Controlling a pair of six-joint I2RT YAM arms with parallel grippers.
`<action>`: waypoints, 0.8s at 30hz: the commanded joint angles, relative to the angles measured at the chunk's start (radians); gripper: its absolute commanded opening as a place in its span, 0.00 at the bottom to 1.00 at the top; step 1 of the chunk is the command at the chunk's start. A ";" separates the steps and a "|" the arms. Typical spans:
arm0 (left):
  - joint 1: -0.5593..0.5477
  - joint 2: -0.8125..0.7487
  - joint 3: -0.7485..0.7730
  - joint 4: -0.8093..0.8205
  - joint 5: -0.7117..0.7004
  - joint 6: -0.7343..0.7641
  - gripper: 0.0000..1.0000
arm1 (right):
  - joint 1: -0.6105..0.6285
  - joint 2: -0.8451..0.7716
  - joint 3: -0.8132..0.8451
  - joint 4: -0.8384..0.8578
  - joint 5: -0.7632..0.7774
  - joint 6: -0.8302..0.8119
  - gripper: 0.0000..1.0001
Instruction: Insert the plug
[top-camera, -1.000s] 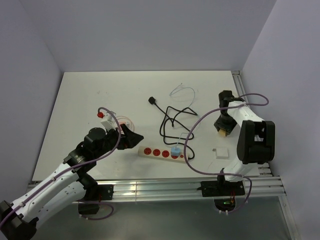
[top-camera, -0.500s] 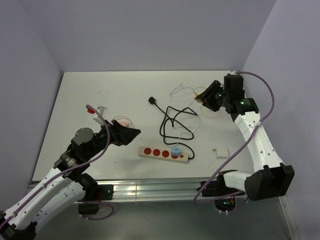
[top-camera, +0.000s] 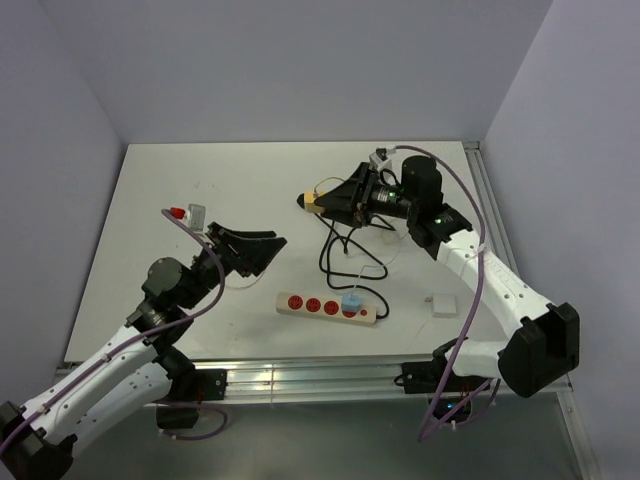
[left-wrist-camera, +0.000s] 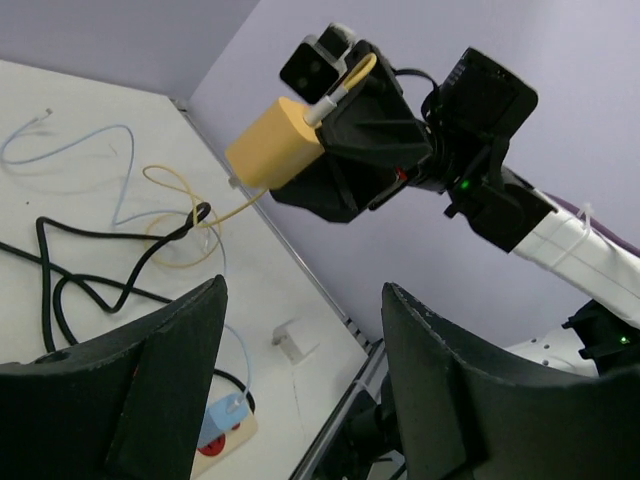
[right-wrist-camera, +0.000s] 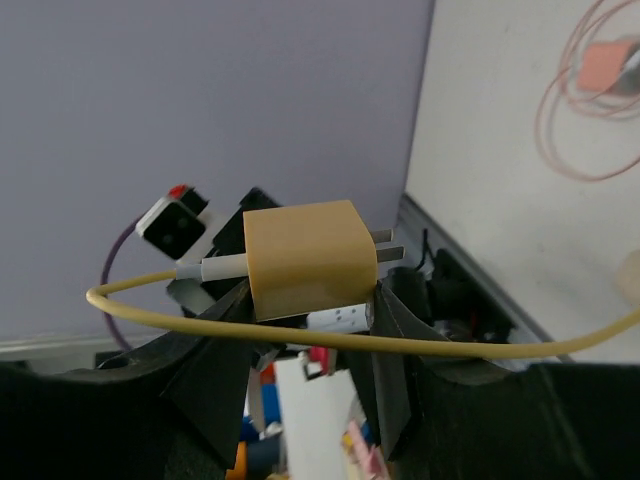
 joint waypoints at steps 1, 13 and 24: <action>0.003 0.042 -0.038 0.264 0.018 0.039 0.69 | 0.021 0.016 -0.063 0.354 -0.142 0.237 0.00; -0.008 0.045 -0.139 0.524 0.159 0.424 0.85 | 0.070 0.013 -0.120 0.414 -0.240 0.363 0.00; -0.008 0.173 -0.026 0.490 0.191 0.542 0.87 | 0.107 0.018 -0.109 0.416 -0.258 0.369 0.00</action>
